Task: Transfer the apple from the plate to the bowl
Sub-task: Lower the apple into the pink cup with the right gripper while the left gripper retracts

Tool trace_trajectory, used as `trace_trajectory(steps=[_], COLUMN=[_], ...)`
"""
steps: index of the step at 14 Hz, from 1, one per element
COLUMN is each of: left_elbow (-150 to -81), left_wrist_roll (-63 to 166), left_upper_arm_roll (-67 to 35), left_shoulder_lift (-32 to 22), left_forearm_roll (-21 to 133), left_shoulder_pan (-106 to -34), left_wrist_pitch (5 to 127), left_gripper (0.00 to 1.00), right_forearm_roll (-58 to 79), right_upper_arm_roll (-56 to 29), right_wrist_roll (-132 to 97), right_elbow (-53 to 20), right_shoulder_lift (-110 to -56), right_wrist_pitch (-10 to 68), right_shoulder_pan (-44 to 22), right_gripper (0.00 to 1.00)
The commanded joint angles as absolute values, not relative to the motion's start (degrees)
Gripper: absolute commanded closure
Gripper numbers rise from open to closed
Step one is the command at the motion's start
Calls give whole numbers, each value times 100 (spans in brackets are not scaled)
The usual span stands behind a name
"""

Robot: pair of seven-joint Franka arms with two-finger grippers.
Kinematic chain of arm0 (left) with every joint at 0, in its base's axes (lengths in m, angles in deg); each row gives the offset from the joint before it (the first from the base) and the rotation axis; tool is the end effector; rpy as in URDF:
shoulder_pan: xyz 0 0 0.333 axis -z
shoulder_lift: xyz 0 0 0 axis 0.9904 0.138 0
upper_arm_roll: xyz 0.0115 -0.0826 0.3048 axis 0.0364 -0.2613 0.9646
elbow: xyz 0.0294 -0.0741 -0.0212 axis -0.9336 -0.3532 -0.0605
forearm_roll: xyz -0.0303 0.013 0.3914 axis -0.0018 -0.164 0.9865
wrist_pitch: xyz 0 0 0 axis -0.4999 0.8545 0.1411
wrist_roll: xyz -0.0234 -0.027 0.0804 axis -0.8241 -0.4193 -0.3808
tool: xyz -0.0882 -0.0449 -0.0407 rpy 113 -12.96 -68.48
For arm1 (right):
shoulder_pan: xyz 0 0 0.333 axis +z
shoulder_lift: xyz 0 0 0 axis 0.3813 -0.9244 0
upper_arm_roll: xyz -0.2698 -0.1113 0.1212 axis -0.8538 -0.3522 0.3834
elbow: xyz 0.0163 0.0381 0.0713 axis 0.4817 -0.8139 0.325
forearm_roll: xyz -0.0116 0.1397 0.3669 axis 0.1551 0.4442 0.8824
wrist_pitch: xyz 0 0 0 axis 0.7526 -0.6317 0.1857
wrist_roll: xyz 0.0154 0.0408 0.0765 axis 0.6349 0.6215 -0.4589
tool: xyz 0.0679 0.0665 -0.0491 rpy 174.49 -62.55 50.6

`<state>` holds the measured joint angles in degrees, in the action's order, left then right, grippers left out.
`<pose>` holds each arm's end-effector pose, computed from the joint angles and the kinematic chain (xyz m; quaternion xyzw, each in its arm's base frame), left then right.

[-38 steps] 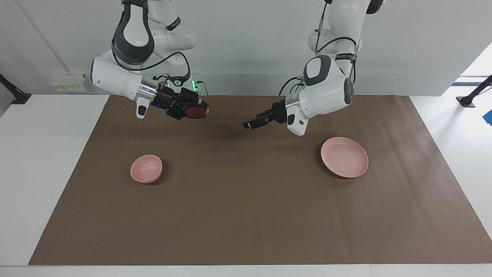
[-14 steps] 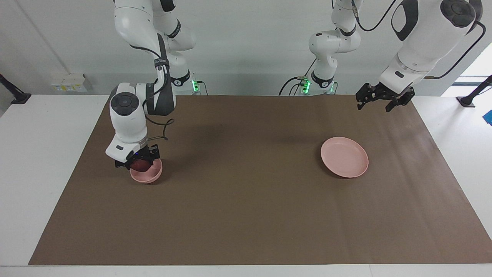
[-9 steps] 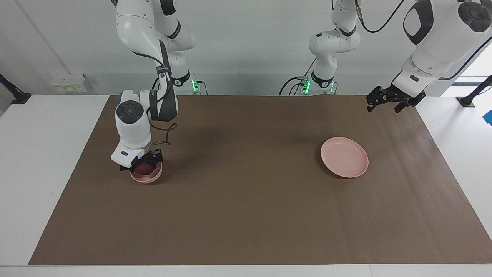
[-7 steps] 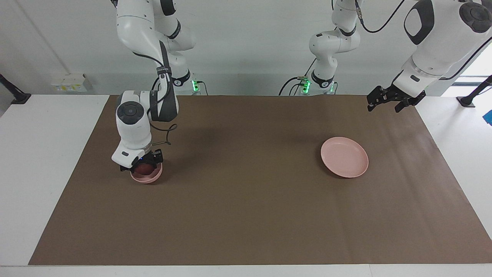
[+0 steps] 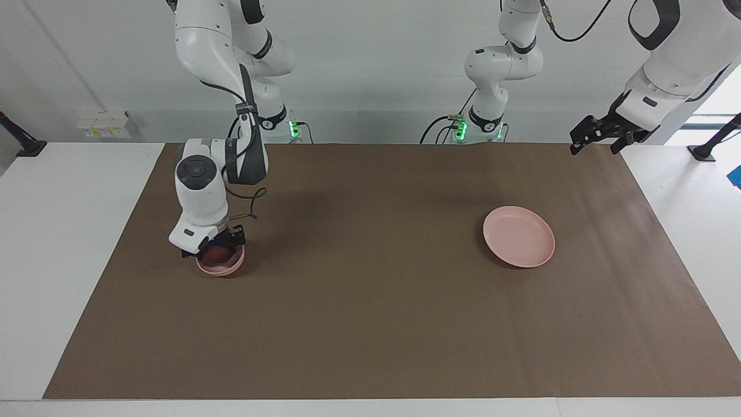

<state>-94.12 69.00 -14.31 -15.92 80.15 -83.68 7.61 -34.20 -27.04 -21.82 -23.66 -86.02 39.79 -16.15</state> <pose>0.5321 0.0032 0.6323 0.9977 -0.0119 -0.0657 0.0086 0.6141 -0.0059 0.3194 0.9765 0.1844 -0.0240 0.1092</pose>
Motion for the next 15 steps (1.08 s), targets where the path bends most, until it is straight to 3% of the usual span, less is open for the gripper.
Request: trace_trajectory(steps=[1,8,15], left_elbow=[-9384,-9358,-9402], left_wrist_roll=[6911,7208,7720], left_upper_arm_roll=[-1290,-1289,-1289], left_shoulder_lift=[-1600,-1609,-1618], left_forearm_roll=[8083,8127,8074], left_shoulder_pan=[-8260,-8224,-8181], left_wrist_pitch=[732,1286,1559], left_gripper=[0,0,0], right_forearm_roll=[-3591,-3522,-3162], right_upper_arm_roll=[-2649,-2649,-2641], right_wrist_roll=[-1976,-1984,-1984], right_elbow=[-2455,-2446,-2130], right_shoulder_lift=[-8574,-8574,-8477], right_wrist_pitch=[4156,4112,3673], right_shoulder_pan=[-1688,-1688,-1626], right_gripper=[49,0,0])
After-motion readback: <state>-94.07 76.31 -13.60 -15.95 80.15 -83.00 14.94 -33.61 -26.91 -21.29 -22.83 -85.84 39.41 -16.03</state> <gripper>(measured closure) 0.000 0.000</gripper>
